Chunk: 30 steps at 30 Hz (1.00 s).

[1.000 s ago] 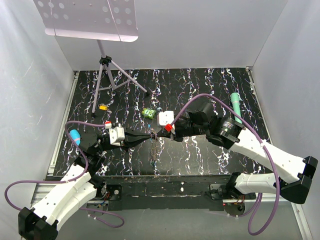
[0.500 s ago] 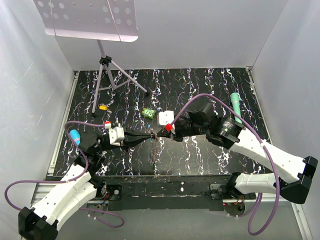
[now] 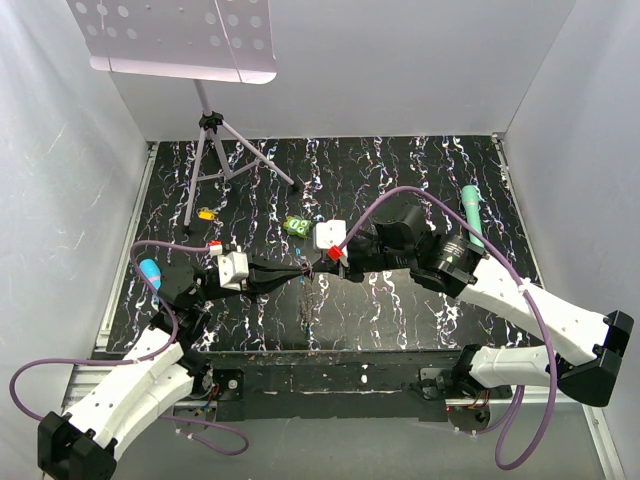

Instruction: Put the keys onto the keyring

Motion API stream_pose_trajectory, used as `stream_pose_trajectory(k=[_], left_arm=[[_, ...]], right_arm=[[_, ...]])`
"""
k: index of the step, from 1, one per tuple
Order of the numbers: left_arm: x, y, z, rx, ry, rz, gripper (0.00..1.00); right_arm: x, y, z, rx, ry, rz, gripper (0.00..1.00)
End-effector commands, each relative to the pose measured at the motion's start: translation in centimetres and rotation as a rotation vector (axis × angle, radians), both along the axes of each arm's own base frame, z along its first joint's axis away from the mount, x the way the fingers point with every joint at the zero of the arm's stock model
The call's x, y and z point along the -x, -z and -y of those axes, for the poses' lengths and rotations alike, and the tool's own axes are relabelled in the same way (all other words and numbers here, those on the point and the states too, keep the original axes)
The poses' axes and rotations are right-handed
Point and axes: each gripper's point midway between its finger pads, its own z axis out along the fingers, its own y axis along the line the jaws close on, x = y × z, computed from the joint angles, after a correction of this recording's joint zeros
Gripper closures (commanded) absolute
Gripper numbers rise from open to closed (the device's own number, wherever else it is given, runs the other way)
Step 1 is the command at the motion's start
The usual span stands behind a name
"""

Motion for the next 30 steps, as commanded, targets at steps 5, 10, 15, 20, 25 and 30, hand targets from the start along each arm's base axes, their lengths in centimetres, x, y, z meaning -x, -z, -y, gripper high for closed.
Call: stream_pose_trajectory(k=[5,10,15,20,25,30], left_arm=[[0.49,-1.17,-0.05,0.030,0.017,0.045,1.00],[0.42,-1.02,0.01,0.025,0.018,0.039,1.00],[0.47,-0.86,0.10,0.016,0.028,0.036,1.00],[0.41,-0.73,0.13,0.009,0.030,0.033,1.00],[0.38,-0.59,0.20,0.003,0.032,0.027,1.00],[0.28,-0.46,0.28,-0.005,0.034,0.018,1.00]], right_arm=[[-0.20,-1.68,-0.90,-0.068,-0.002,0.023,0.99],[0.07,-1.89,-0.99,-0.075,-0.018,0.022,0.99],[0.22,-1.84,-1.01,-0.075,-0.027,0.021,0.99],[0.36,-1.73,-1.00,-0.073,-0.035,0.018,0.99],[0.45,-1.58,-1.05,-0.069,-0.045,0.019,0.99],[0.64,-1.62,-1.02,-0.066,-0.056,0.023,0.99]])
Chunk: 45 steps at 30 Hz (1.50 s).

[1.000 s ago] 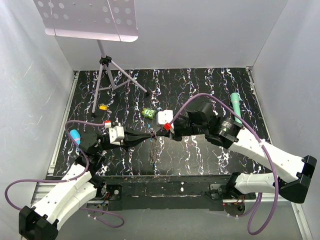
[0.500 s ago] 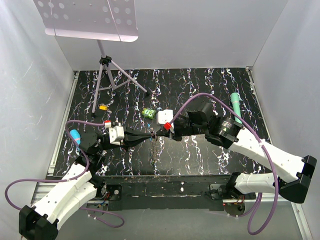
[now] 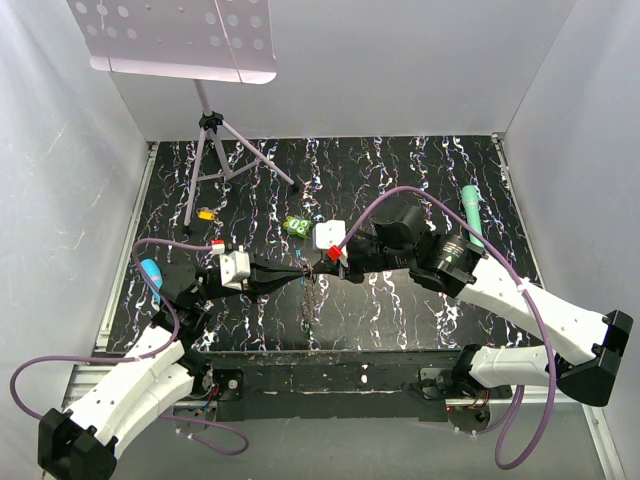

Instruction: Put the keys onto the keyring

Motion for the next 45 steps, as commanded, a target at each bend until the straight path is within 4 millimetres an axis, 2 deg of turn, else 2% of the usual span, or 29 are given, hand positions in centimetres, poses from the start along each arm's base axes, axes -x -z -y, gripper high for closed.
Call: stream_pose_trajectory(k=[1,23,41,45], left_arm=[[0.2,-0.8,0.1,0.002,0.014,0.028,1.00],[0.2,-0.4,0.3,-0.020,0.033,0.002,1.00],[0.3,-0.6,0.2,-0.017,0.031,0.020,1.00],[0.3,-0.6,0.2,-0.016,0.025,0.024,1.00]], right_arm=[[0.6,-1.8,-1.0,-0.070,-0.055,0.036,0.99],[1.0,-1.5,-1.1,-0.058,-0.086,0.043,0.99],[1.8,0.1,-1.0,-0.007,-0.102,-0.037,0.99],[1.4,0.2,-0.9,-0.002,-0.080,-0.028,0.99]])
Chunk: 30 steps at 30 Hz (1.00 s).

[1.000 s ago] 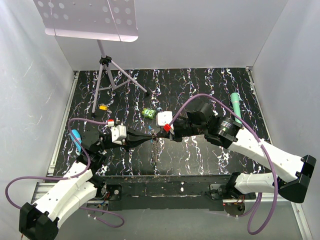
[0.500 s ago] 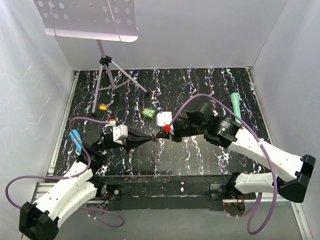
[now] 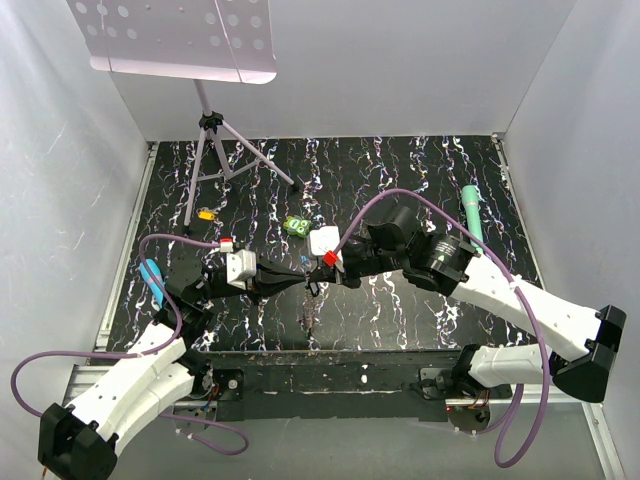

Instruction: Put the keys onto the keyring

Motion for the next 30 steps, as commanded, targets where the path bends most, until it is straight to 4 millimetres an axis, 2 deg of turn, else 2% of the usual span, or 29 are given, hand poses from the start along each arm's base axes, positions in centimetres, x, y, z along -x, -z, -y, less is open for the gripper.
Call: stream_pose_trajectory(k=[1,9,30], left_arm=[[0.2,-2.3,-0.2,0.033,-0.007,0.079,1.00],[-0.1,-2.0,-0.2,0.024,-0.022,0.065,1.00],[-0.3,-2.1,-0.4,0.022,-0.038,0.101,1.00]], right_arm=[[-0.1,-0.9,-0.3,-0.026,0.003,0.008,0.99],[-0.5,-2.8,0.0,-0.072,0.015,0.039,0.99],[-1.0,-1.0,0.9,-0.025,0.040,0.038,0.99]])
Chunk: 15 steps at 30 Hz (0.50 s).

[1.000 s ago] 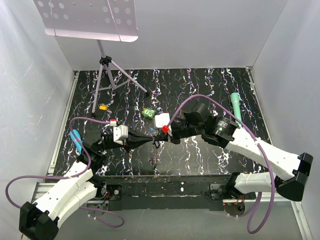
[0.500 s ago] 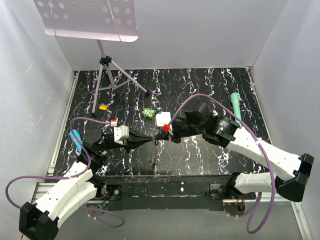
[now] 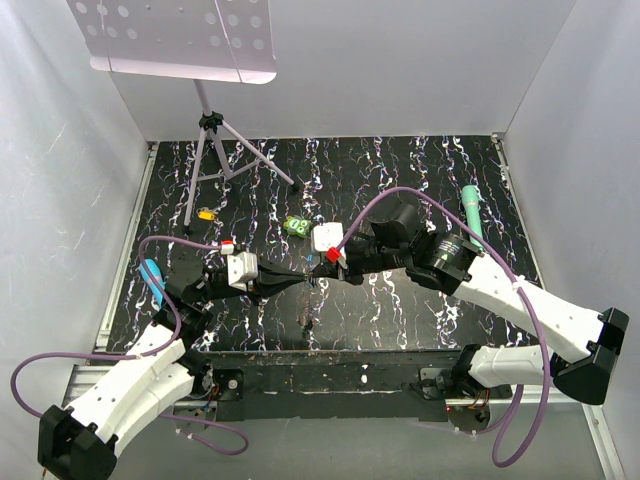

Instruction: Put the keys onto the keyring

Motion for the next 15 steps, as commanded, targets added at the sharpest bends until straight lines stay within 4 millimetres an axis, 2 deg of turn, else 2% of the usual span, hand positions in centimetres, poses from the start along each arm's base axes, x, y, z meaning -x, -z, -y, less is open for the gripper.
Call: stream_pose_trajectory(k=[1,15], left_arm=[[-0.03,-2.63,-0.26,0.042,-0.019,0.082,1.00],[0.20,-2.65,-0.22,0.046,-0.009,0.082,1.00]], right_arm=[[-0.03,-0.79,0.41,-0.020,0.004,0.023,0.99],[0.02,-0.26,0.47,-0.008,-0.004,0.022,0.99]])
